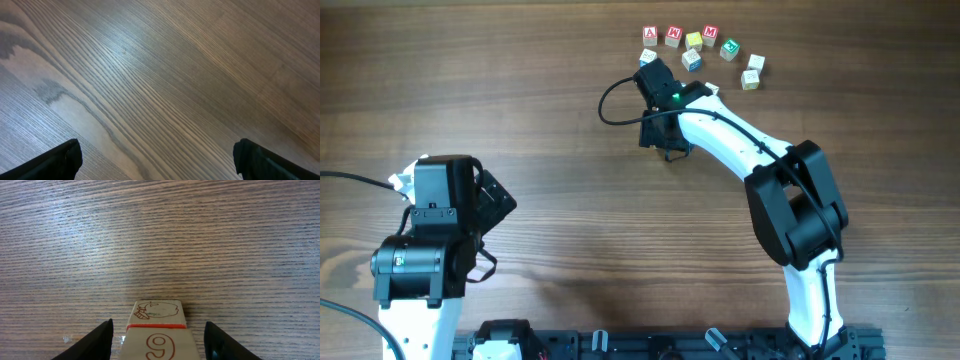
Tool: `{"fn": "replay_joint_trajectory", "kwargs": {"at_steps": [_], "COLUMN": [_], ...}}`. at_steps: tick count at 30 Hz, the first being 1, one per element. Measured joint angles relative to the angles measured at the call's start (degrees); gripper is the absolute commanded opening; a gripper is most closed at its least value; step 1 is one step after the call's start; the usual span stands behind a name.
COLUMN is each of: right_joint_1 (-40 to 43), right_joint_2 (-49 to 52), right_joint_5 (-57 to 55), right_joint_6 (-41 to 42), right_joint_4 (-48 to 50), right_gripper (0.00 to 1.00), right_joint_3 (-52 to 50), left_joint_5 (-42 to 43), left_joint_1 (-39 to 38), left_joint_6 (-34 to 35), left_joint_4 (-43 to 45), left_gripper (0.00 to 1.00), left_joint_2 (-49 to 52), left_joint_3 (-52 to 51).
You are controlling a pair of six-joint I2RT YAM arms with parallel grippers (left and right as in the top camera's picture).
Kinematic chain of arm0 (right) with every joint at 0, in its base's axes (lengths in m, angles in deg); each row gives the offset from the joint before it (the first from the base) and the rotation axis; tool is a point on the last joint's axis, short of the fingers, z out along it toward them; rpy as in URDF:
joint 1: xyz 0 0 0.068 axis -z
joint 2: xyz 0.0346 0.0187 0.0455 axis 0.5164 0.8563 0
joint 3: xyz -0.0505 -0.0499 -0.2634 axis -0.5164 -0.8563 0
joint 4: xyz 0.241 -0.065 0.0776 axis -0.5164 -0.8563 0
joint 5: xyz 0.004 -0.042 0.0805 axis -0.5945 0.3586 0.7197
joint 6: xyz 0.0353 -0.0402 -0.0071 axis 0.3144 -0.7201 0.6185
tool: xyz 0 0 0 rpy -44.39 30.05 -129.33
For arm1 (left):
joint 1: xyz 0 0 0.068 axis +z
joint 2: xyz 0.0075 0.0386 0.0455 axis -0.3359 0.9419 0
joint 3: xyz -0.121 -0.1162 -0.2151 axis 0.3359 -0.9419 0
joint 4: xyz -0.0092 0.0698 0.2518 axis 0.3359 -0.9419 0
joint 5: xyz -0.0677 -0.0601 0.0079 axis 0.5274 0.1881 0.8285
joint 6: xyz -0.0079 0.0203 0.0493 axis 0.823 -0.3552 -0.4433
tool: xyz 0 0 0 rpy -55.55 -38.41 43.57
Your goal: Form a tower
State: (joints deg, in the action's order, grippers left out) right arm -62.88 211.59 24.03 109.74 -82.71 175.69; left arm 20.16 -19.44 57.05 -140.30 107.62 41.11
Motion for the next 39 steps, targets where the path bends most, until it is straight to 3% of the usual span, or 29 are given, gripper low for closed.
{"fn": "replay_joint_trajectory", "kwargs": {"at_steps": [4,9,17,22,26,39], "right_joint_1": [-0.3,-0.4,-0.4,-0.4,-0.1,1.0], "right_joint_2": [0.1,0.1,0.3,1.4,5.6,5.9], "right_joint_5": [0.0,0.0,-0.2,0.9,3.1,5.1], "right_joint_6": [-0.4,-1.2,-1.2,-1.3,-1.2,-1.2], "right_joint_4": [-1.2,-3.1,-13.8,-14.3,-13.7,-19.3], "right_gripper": [0.63,1.0,0.99,0.99,0.91,0.91], "right_joint_3": [0.8,1.2,10.8,11.5,11.5,20.2], "left_joint_5": [0.0,0.0,0.0,0.0,0.0,0.0], "left_joint_1": [0.0,0.0,0.0,0.0,0.0,0.0], "left_joint_6": [0.0,0.0,0.0,0.0,0.0,0.0], "left_joint_4": [0.0,0.0,0.0,0.0,0.0,0.0], "left_gripper": [1.0,1.0,1.0,1.0,1.0,1.0], "left_joint_2": [0.0,0.0,0.0,0.0,0.0,0.0], "left_joint_3": [0.0,0.0,0.0,0.0,0.0,0.0]}}
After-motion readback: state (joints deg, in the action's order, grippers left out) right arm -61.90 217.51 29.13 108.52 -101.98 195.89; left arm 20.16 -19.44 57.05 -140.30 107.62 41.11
